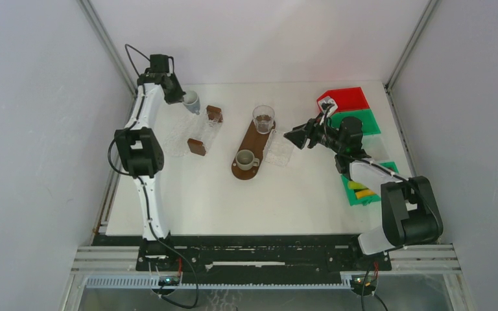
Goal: Prepare toiletry sets of a toothbrush and toothpaste on the tray
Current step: Place the cup on the tray.
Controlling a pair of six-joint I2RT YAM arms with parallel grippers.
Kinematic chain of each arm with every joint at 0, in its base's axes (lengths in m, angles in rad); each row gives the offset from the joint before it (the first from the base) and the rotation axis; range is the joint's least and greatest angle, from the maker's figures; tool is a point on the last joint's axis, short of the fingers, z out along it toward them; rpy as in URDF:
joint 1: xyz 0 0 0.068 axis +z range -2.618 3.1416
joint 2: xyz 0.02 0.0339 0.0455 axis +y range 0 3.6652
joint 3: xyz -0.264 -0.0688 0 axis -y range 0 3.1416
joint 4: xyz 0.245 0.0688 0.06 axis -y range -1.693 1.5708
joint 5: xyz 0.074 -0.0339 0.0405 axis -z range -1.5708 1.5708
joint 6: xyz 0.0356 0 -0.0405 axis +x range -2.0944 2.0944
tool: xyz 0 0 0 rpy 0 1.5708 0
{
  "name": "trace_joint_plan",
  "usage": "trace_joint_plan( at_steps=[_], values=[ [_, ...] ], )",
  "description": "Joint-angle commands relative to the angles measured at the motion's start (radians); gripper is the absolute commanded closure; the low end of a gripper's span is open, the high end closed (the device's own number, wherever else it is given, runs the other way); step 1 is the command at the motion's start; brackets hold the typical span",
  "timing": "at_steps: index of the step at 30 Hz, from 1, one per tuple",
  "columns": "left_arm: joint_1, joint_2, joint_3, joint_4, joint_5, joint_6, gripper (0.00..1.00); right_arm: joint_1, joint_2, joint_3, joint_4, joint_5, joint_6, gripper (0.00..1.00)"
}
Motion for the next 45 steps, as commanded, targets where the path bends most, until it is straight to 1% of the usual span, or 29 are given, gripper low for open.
trace_joint_plan(
  at_steps=[1,9,12,17,19,22,28,36,45],
  values=[
    [0.005,0.001,0.085,0.017,0.041,-0.031,1.00,-0.004,0.004,0.009,0.052,-0.010,0.012,0.35],
    [0.008,0.024,0.084,-0.001,0.032,-0.032,1.00,-0.005,0.006,0.009,0.052,-0.010,0.011,0.35],
    [0.008,0.026,0.085,-0.002,0.032,-0.035,0.98,-0.006,0.007,0.009,0.052,-0.010,0.012,0.35],
    [0.009,0.032,0.085,-0.005,0.035,-0.039,0.91,-0.006,0.007,0.008,0.052,-0.012,0.012,0.35],
    [0.009,0.033,0.085,-0.009,0.035,-0.040,0.87,-0.008,0.007,0.009,0.051,-0.013,0.010,0.35],
    [0.009,0.033,0.085,-0.011,0.035,-0.040,0.82,-0.009,0.008,0.009,0.052,-0.013,0.011,0.35],
    [0.010,0.028,0.085,-0.012,0.038,-0.039,0.77,-0.009,0.008,0.008,0.050,-0.014,0.012,0.35],
    [0.014,0.027,0.079,-0.022,0.047,-0.034,0.77,-0.009,0.008,0.009,0.050,-0.016,0.012,0.35],
    [0.016,0.018,0.061,-0.011,0.094,-0.064,0.81,-0.009,0.008,0.009,0.053,-0.016,0.012,0.35]
  ],
)
